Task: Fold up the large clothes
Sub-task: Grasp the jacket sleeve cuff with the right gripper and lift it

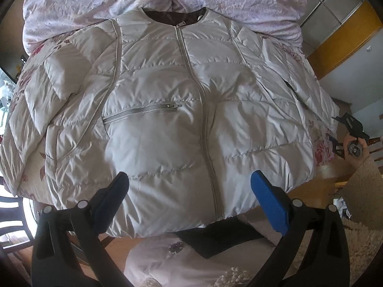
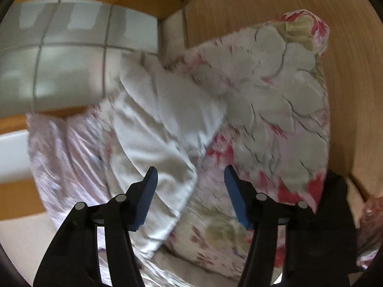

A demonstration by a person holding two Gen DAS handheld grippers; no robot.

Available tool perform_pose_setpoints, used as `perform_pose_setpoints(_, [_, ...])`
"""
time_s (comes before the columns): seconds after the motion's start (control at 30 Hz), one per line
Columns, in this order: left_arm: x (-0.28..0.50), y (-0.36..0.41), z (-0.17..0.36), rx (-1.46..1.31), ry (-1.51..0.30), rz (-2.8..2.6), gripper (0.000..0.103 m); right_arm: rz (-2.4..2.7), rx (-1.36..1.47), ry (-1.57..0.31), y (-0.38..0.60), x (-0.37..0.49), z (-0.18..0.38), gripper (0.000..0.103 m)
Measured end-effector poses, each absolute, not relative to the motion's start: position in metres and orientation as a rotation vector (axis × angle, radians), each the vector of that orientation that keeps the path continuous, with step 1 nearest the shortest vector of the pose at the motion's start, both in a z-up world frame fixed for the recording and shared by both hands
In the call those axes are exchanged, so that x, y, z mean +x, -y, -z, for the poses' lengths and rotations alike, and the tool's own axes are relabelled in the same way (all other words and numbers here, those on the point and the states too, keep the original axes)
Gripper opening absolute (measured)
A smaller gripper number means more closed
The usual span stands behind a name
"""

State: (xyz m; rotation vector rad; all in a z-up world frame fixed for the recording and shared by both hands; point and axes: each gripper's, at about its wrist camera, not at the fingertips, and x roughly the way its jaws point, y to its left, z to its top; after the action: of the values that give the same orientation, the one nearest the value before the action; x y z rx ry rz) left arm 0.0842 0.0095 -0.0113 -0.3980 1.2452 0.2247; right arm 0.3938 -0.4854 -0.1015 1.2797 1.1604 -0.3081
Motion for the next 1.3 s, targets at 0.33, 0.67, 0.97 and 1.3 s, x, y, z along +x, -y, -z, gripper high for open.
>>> perform_pose_setpoints(0.33, [0.091,-0.022,0.01,-0.377,-1.255,-0.283,0.101,0.301,1.351,-1.057,0.507,0.403,0.12,0.028])
perform_pose_setpoints(0.67, [0.085,-0.045,0.009,-0.355,-1.219,-0.393,0.101,0.281,1.191,-1.001,0.47,0.441,0.088,0.009])
perform_pose_setpoints(0.97, [0.077,-0.067,0.015,-0.397,-1.201,-0.436,0.101,-0.073,1.126,-0.945,0.405,0.486,0.013,0.008])
perform_pose_setpoints(1.3, [0.061,-0.083,0.016,-0.424,-1.161,-0.455,0.101,-0.545,1.068,-1.06,0.256,0.491,-0.042,0.008])
